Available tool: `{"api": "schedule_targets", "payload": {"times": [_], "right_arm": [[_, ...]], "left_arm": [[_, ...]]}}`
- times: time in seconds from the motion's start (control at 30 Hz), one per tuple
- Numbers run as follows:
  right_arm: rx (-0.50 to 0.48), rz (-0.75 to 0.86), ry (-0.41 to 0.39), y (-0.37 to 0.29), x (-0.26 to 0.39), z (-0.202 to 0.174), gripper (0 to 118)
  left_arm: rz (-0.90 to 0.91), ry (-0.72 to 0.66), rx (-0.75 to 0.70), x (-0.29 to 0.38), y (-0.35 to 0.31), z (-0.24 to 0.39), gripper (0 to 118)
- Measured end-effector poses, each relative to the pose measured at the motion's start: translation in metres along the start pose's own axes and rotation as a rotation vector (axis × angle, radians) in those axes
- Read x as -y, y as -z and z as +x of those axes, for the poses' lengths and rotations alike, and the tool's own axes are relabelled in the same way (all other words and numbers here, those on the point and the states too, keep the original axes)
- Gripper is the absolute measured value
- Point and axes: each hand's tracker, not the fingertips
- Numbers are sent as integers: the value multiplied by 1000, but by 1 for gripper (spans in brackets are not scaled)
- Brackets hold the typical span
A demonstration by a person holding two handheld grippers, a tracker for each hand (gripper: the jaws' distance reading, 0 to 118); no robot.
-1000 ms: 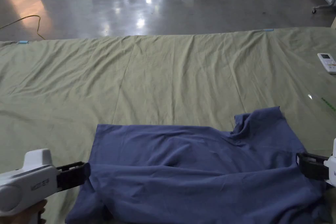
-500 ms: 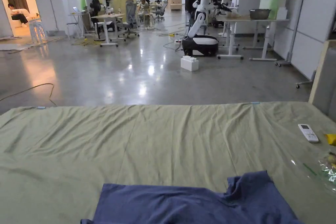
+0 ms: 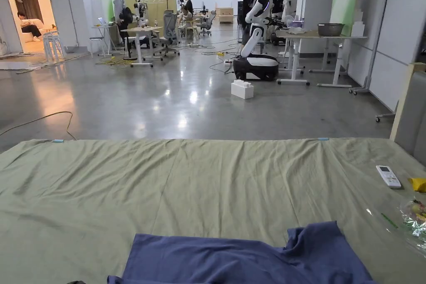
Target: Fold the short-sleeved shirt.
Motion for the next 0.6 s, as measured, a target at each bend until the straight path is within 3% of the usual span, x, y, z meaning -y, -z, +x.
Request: {"api": "schedule_targets", "payload": {"times": [0.27, 0.5, 0.57, 0.6], "right_arm": [[-17, -23, -10, 6, 3, -4, 0], [-33, -94, 13, 17, 20, 0, 0], [-33, -119, 22, 21, 26, 2, 0], [-31, -140, 21, 22, 29, 3, 0]], "left_arm": [[-37, -59, -6, 11, 13, -16, 2], [-267, -89, 53, 57, 68, -46, 4], [-439, -193, 101, 78, 97, -58, 15], [-504, -245, 104, 92, 115, -63, 35]]}}
